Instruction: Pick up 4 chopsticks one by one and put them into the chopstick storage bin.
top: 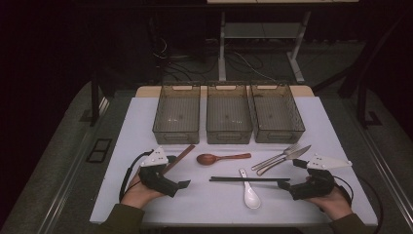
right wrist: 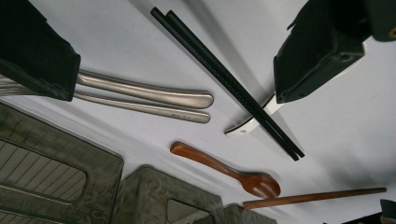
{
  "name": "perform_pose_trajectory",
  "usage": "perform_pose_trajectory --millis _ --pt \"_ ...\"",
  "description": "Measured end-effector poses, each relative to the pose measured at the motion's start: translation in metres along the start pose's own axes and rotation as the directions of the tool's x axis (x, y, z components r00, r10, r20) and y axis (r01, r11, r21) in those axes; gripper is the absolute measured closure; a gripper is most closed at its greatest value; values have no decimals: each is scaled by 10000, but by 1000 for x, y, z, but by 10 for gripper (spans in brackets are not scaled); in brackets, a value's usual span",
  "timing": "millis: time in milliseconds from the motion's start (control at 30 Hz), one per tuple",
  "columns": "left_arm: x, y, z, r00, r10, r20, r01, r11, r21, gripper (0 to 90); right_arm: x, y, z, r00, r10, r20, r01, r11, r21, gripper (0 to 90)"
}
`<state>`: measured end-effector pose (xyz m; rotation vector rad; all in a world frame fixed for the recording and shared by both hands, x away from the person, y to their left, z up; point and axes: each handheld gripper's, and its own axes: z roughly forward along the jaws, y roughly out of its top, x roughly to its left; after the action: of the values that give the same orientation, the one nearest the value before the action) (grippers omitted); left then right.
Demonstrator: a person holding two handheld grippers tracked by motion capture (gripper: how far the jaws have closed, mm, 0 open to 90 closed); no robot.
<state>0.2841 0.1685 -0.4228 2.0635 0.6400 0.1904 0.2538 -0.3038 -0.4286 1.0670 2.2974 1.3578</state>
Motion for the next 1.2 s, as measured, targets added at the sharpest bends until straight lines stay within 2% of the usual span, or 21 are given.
perform_pose_trajectory --millis 267,633,767,867,900,1033,1200 --pt "0 0 0 10000 4 71 -4 10000 8 0 0 1 0 9998 -138 -159 140 9998 107 9" --pt "-4 -1 0 9998 20 202 -20 10000 8 0 4 15 -1 9976 -610 -318 632 9952 743 9" --pt "-3 -1 -1 9998 -29 187 30 10000 -20 0 5 18 3 9965 -598 -587 660 9917 1099 9" --pt "-4 -1 -1 9998 5 209 -5 10000 -24 0 8 20 6 9942 -804 -711 893 9871 1326 15" --pt "-4 -1 -1 9997 -21 229 22 10000 -36 0 8 21 7 9929 -865 -811 966 9868 1301 45" --pt "-4 -1 0 9996 -67 289 68 10000 -26 0 11 26 11 9909 -911 -986 1037 9858 1319 48" --pt "-3 -1 0 9996 -60 285 60 10000 -17 0 13 31 23 9853 -1216 -1204 1396 9780 1550 67"
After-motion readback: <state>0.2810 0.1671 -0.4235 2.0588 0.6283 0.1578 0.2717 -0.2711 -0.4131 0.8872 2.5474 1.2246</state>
